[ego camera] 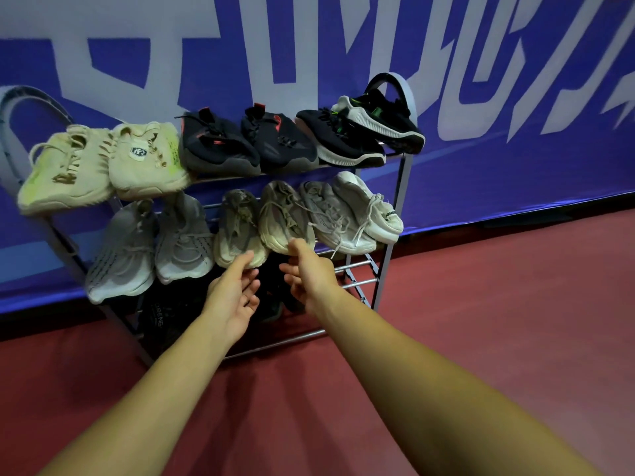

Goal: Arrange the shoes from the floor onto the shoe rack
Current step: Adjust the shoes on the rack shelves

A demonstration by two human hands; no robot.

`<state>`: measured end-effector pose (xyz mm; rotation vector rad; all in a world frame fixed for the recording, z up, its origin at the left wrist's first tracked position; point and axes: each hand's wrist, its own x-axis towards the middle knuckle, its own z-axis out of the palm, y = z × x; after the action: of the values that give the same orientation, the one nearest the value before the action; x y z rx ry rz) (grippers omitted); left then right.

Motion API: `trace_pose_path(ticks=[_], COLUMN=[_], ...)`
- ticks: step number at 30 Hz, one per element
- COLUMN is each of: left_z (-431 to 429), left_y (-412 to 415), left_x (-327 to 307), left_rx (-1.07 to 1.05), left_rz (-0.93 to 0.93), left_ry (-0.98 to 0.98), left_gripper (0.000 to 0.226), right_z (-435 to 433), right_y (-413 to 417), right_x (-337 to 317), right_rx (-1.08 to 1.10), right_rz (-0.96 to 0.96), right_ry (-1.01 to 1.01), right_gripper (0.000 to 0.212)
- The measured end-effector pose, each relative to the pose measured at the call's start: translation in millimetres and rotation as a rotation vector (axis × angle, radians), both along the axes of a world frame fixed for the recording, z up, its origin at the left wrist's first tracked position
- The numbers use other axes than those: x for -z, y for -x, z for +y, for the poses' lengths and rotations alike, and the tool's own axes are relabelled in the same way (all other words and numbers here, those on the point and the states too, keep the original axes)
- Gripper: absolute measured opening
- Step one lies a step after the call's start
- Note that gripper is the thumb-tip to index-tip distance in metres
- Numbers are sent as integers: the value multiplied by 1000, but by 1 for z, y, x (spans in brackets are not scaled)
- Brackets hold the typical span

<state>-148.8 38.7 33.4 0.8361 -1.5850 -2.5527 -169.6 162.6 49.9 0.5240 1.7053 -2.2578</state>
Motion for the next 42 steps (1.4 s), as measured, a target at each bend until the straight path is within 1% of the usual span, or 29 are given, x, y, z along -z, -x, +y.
trace_pose_path(ticks=[2,6,9,11,14,16,18,20,21,24,25,27,29,33,36,38,40,42], left_z=[13,42,59,69,83,94,108,124,131,150,154,159,160,155,150,149,149,150], left_y=[2,11,14,15,17,18,17,16,17,24,26,27,28,32,33,35,39,47], left_x=[4,10,14,14,11,7,2,-6,-13,-33,-38,-40,-37,-32,-33,-36,-44,-57], left_rx=[87,201,227,232,209,194,221,270,287,299,298,304,308,320,343,367,357,327], left_rz=[-28,-21,-27,-40,-22,-3,18,65,99,182,185,165,143,138,124,120,110,105], left_ry=[-8,-11,-24,-68,-136,-142,-163,-247,-271,-234,-207,-152,-122,-84,-65,-28,-3,1], left_gripper=[31,38,37,37,34,31,31,32,33,36,37,36,34,24,17,13,15,20], right_z=[5,23,43,59,84,98,109,120,126,140,143,146,148,155,156,159,165,170], right_y=[2,5,4,5,10,16,22,29,33,42,43,41,41,40,32,27,24,22], right_x=[2,13,23,26,23,19,14,11,10,5,2,-4,-9,-16,-14,-13,-14,-17], right_rx=[17,49,100,142,191,232,273,330,356,428,435,405,359,316,296,269,250,234], right_rz=[10,-21,-7,18,32,41,48,37,35,31,21,2,-5,-14,-19,-6,16,43], right_ry=[-62,-65,-102,-138,-127,-117,-97,-78,-71,25,67,144,200,177,96,93,85,78], right_gripper=[46,51,51,50,45,46,55,67,66,58,53,36,27,12,6,3,5,2])
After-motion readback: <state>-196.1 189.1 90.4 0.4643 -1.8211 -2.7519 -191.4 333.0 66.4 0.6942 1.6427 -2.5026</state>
